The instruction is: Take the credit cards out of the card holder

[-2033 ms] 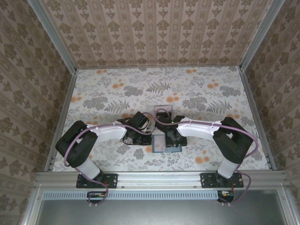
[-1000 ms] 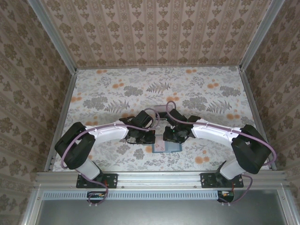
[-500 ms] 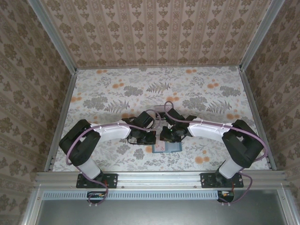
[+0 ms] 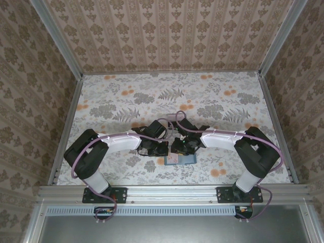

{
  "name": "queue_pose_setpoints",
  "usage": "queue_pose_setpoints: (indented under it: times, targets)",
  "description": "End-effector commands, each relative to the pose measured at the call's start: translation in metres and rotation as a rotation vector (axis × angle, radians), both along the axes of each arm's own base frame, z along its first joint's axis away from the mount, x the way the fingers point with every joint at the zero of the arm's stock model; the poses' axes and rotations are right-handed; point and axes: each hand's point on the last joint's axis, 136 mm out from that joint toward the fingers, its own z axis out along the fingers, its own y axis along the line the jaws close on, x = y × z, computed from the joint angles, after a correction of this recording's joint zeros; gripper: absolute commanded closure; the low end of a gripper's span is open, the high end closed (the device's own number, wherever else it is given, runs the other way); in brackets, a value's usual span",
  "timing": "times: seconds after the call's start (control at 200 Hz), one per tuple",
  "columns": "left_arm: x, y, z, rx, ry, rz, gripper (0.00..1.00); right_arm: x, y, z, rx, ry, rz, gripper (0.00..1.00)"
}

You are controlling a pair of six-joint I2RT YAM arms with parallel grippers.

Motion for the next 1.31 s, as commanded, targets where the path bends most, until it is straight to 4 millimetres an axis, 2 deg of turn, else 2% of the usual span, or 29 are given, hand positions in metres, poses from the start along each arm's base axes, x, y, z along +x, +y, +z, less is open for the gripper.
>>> queue_pose_setpoints:
  times: [0.0,0.31,0.48,0.61,0.91,1.3]
  targets:
    - [-0.008,0.013,-0.012,0.074,0.021,-0.010,0.99,-0.007,-0.028,-0.012,-0.130,0.009,-0.017,0.69]
    - [-0.005,0.010,-0.005,0.064,0.008,-0.015,0.99,-0.004,-0.028,0.003,-0.115,-0.021,-0.018,0.68]
    - [0.000,0.002,0.006,0.038,-0.009,-0.020,0.99,-0.004,-0.016,0.012,-0.038,-0.026,-0.016,0.67]
    - [0.003,-0.003,0.014,0.019,-0.021,-0.021,0.99,-0.004,-0.017,0.015,-0.037,-0.032,-0.019,0.67]
    - [0.006,-0.018,0.023,-0.021,-0.030,-0.027,0.99,-0.005,-0.022,0.014,-0.054,-0.032,-0.018,0.67]
    - [0.004,-0.031,0.015,-0.033,-0.006,-0.046,0.99,-0.007,-0.029,0.009,-0.083,-0.025,-0.019,0.68]
